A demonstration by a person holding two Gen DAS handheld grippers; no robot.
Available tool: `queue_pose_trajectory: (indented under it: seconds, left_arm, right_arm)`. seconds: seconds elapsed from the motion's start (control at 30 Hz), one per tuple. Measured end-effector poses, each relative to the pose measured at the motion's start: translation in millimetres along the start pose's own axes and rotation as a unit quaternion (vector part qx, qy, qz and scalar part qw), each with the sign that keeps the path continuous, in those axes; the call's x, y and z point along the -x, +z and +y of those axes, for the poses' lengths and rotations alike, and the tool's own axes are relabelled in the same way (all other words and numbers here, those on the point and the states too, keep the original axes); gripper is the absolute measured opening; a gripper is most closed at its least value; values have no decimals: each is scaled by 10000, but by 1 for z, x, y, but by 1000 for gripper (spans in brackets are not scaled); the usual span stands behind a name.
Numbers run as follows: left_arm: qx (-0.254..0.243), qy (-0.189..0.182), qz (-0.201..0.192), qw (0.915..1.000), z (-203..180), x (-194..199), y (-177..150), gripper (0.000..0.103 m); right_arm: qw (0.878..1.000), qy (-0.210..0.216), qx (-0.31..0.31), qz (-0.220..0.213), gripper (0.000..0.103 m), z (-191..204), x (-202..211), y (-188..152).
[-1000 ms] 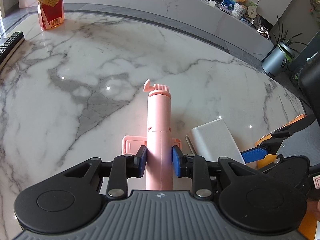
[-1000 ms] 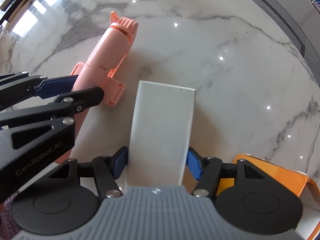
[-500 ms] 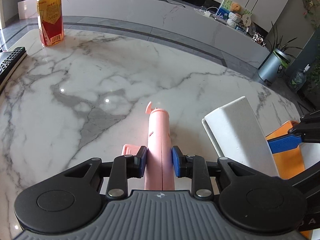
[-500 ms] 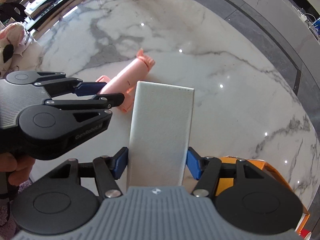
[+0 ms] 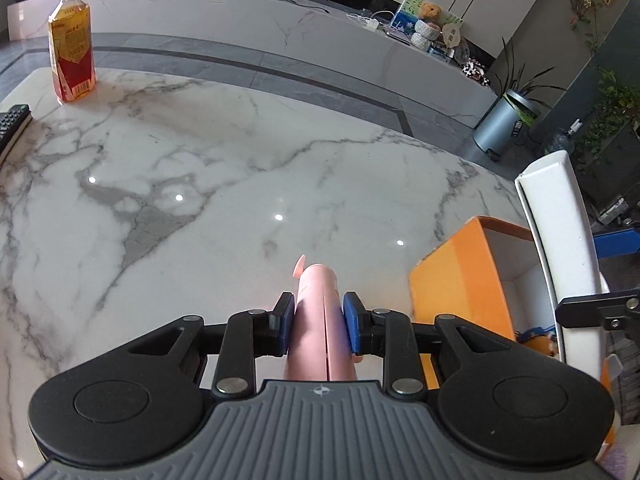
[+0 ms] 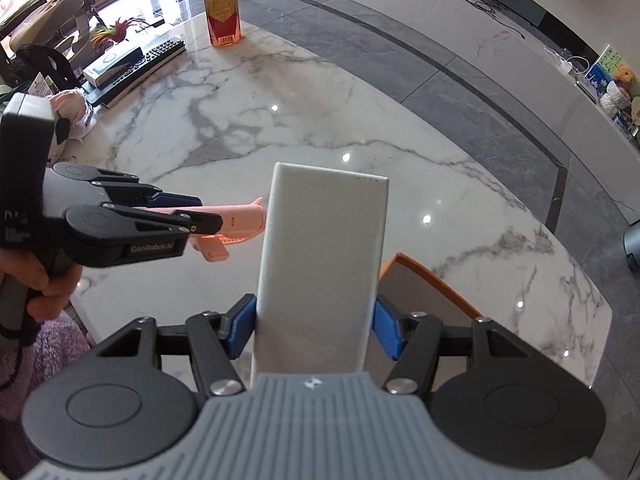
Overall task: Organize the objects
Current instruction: 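Carry the selfie stick with the left gripper while the right carries the white box over the shoe box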
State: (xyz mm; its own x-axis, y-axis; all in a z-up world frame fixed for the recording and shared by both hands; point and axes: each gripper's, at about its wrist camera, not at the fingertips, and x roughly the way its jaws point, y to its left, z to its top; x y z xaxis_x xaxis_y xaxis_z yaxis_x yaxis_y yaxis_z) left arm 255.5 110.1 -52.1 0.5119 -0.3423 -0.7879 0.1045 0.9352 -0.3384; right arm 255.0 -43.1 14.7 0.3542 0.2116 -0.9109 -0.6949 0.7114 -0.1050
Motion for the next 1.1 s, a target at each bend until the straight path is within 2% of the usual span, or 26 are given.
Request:
queue_pose_trajectory:
  seconds: [0.13,0.27,0.47,0.6,0.8,0.87,0.97,1.1]
  left_arm:
    - [-139,-140,53,9998,-19,18,2,31]
    - [-308,-366,66,9988,-40,37,9,31]
    - [-565,-684,150,9959,-76,52,21,31]
    - [-705,-887,306,9931,-100,44,25,31]
    - [-1323,-865,336,9869,-137,31,23,31]
    - [-1486,-849,375,9845,-146,26,22,31]
    - [-1724,-758,442,9811,-156,21,20,31]
    - [-2093,-680,542,9740,-171,14,16,31]
  right_arm:
    - [9986,-209,496,-13,64,-15,14,-28]
    - [9946,-481,908,167,64,-28,15,-51]
    - [9865,-528,1543,161,64,-44,13,-77]
    - [9733,-657,2193,181,64,-49,0,-91]
    - [9392,-898,3308,211,64,-55,-30,-100]
    - [9311,-876,3530,269,64,-56,-41,-101]
    - [9253,-682,3714,349,63,-59,-56,-100]
    - [9097,-561,4075,565,63,-56,-77,-104]
